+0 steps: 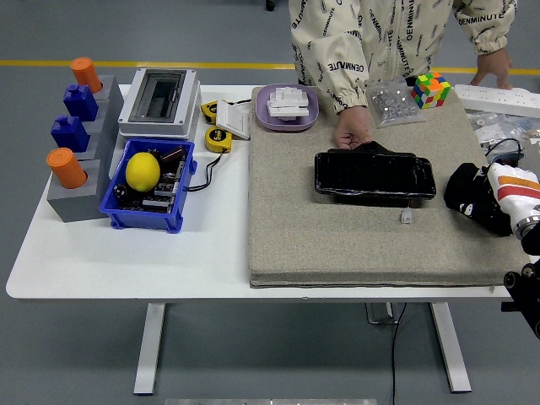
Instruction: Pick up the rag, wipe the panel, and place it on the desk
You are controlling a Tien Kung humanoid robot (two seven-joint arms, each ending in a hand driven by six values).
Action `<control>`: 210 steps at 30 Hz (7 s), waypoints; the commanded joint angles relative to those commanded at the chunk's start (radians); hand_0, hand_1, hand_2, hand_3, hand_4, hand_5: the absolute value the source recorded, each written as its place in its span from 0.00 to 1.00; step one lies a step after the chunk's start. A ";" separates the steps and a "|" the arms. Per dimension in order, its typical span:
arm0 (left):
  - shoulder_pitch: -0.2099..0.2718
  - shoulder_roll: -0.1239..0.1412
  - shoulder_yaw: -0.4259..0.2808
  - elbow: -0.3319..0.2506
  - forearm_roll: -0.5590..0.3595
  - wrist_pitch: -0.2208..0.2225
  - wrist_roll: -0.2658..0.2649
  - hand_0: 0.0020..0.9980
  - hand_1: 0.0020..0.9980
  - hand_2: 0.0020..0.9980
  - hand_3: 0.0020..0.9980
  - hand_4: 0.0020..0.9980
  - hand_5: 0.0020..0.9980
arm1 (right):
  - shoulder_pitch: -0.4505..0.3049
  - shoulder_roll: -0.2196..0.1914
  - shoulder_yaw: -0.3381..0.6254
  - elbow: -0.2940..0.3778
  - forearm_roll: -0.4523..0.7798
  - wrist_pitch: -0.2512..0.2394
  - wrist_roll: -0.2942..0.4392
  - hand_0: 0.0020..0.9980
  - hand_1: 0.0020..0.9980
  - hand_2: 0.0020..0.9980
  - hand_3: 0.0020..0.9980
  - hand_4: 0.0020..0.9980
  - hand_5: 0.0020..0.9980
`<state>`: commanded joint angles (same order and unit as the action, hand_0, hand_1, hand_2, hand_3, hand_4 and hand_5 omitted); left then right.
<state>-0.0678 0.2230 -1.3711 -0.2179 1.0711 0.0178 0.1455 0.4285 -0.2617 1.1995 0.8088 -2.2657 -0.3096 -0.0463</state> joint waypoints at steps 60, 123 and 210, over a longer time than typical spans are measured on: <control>-0.001 -0.005 0.007 0.000 -0.006 0.000 0.000 0.60 0.64 0.66 0.56 0.63 0.45 | 0.067 -0.108 -0.104 0.004 0.036 0.181 0.005 0.88 0.81 0.87 0.86 1.00 0.51; -0.011 0.000 0.033 0.000 -0.022 -0.002 -0.001 0.61 0.64 0.66 0.56 0.63 0.45 | 0.117 -0.037 -0.173 -0.265 0.142 -0.091 0.123 0.67 0.66 0.72 0.73 1.00 0.42; 0.005 0.008 0.003 -0.003 0.000 0.001 0.000 0.60 0.64 0.66 0.56 0.63 0.45 | 0.153 0.142 -0.198 -0.086 0.058 -0.144 -0.106 0.26 0.35 0.41 0.41 0.95 0.00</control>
<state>-0.0625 0.2311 -1.3678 -0.2205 1.0712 0.0186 0.1454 0.5811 -0.1202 1.0012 0.7231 -2.2073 -0.4541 -0.1527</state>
